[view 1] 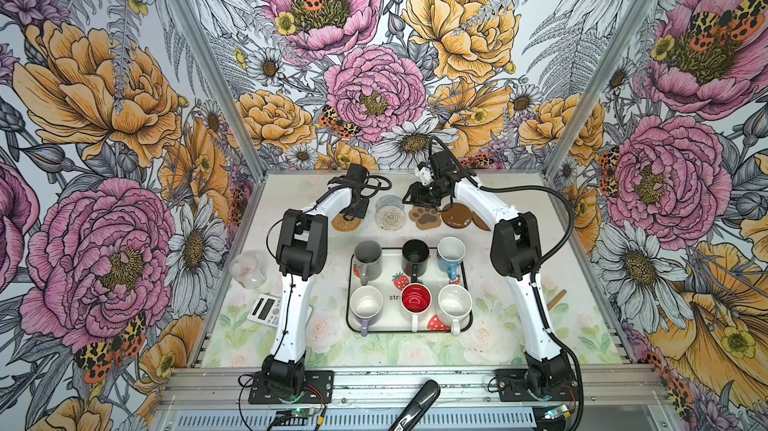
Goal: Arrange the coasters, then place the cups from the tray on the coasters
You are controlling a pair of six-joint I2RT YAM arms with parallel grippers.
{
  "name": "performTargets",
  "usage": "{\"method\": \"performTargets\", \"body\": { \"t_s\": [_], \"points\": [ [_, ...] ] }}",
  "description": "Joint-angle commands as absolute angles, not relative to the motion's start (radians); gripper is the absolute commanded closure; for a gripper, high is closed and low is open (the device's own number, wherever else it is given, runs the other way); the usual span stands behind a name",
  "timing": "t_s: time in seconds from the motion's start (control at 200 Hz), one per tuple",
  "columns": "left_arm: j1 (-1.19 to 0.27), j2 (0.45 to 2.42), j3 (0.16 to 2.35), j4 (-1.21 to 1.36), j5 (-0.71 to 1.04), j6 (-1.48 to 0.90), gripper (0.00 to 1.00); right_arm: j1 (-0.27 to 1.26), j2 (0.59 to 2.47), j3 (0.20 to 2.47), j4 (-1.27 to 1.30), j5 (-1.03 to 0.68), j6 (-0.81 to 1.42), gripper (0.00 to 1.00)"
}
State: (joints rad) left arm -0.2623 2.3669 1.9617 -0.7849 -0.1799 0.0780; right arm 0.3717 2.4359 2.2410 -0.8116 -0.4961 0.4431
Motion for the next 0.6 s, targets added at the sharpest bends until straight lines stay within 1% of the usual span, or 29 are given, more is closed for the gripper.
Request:
{"method": "performTargets", "body": {
  "t_s": [0.0,0.135,0.29,0.475,0.595],
  "points": [
    [-0.236,2.399,2.011,-0.78,-0.202,0.098,0.43,0.364,2.427,2.256,-0.805,-0.524,0.437,0.46],
    [-0.225,2.392,2.059,-0.784,-0.198,0.082,0.44,0.364,2.438,2.259,-0.807,-0.543,0.443,0.46],
    [-0.24,2.356,2.124,-0.782,-0.145,0.034,0.44,0.367,2.47,2.265,-0.808,-0.569,0.451,0.46],
    [-0.289,2.346,2.174,-0.781,0.05,-0.011,0.44,0.371,2.526,2.289,-0.808,-0.579,0.456,0.46],
    [-0.313,2.386,2.186,-0.78,0.13,-0.039,0.45,0.373,2.564,2.317,-0.808,-0.578,0.462,0.46]
  ]
}}
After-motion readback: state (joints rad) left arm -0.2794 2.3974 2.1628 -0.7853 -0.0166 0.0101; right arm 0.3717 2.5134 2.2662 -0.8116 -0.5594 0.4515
